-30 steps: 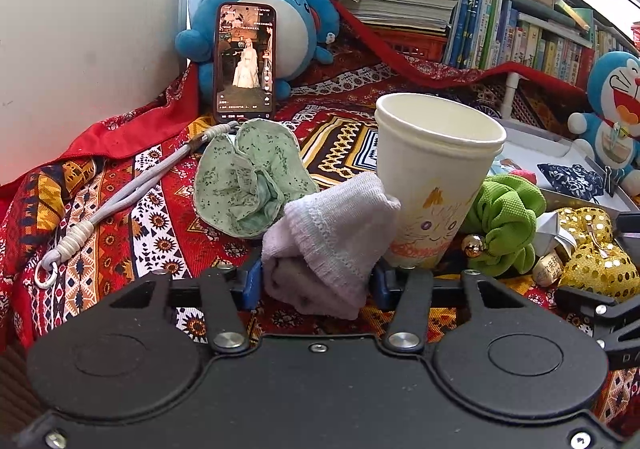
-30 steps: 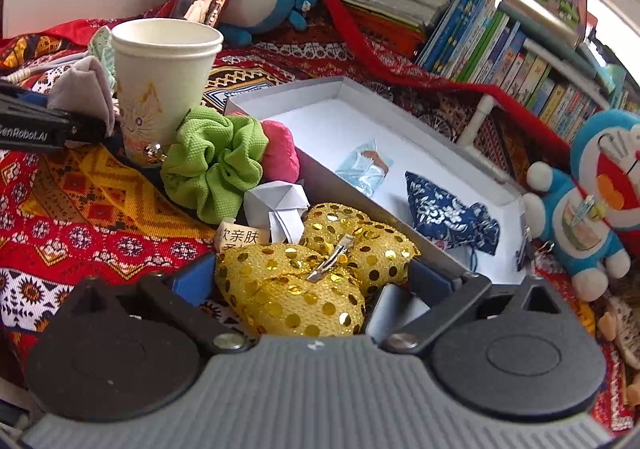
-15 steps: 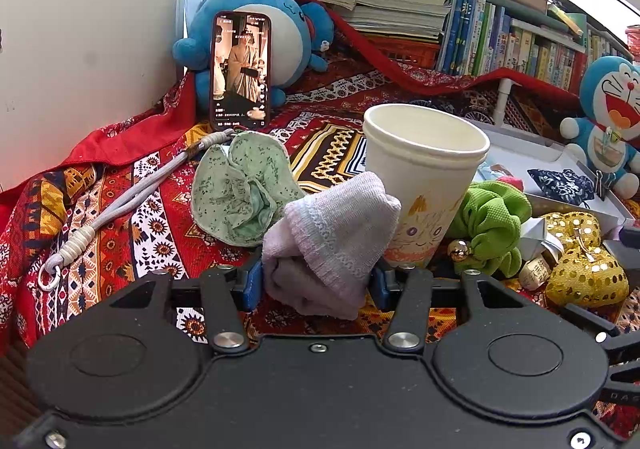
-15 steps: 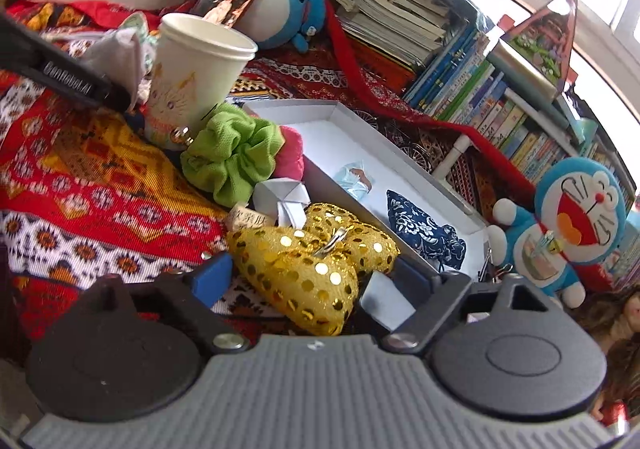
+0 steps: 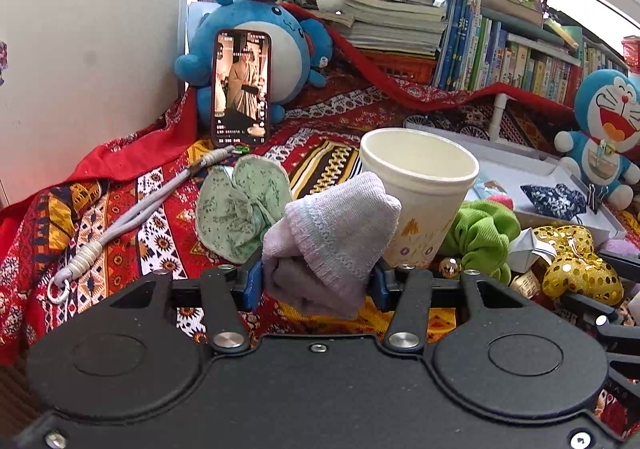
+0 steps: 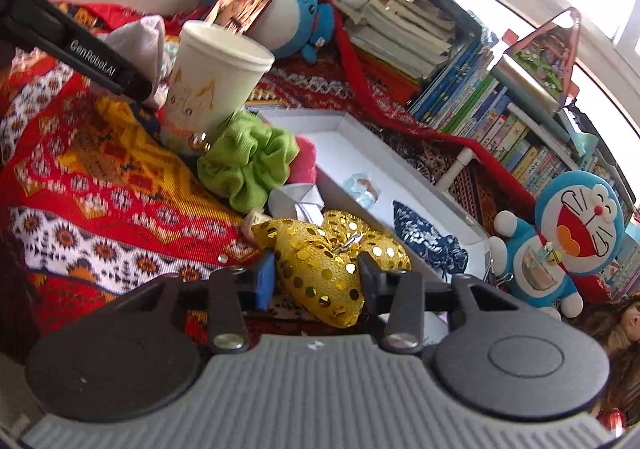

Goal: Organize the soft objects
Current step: 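Close the left tool on the sock while the right tool grasps the gold heart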

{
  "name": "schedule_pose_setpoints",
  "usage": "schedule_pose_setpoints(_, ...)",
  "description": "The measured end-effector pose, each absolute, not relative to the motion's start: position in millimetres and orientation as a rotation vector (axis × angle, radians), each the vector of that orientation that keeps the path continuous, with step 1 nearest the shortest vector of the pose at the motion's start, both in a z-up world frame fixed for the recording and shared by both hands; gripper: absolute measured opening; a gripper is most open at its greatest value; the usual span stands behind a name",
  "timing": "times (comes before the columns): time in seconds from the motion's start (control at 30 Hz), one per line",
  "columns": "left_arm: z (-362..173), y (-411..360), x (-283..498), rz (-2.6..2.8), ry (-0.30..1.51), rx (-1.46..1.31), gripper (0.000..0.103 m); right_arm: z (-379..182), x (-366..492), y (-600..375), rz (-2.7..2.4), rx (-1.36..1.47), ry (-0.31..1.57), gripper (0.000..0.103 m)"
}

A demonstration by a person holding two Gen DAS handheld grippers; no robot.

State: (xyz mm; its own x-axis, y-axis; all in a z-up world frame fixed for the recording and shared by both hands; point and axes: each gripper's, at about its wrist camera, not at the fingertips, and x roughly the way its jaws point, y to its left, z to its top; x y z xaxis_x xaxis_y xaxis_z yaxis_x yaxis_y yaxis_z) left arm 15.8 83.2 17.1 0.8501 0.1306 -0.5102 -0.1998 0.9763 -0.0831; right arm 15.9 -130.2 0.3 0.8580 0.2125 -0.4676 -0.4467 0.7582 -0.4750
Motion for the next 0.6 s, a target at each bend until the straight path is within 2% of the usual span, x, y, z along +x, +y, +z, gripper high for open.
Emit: schedule_pose_setpoints(0.6,64.4,93.6,31.8,0.107,0.481,-0.184,0.047,40.1,13.4,-150.6,0.303,-0.512,0.280,0.045)
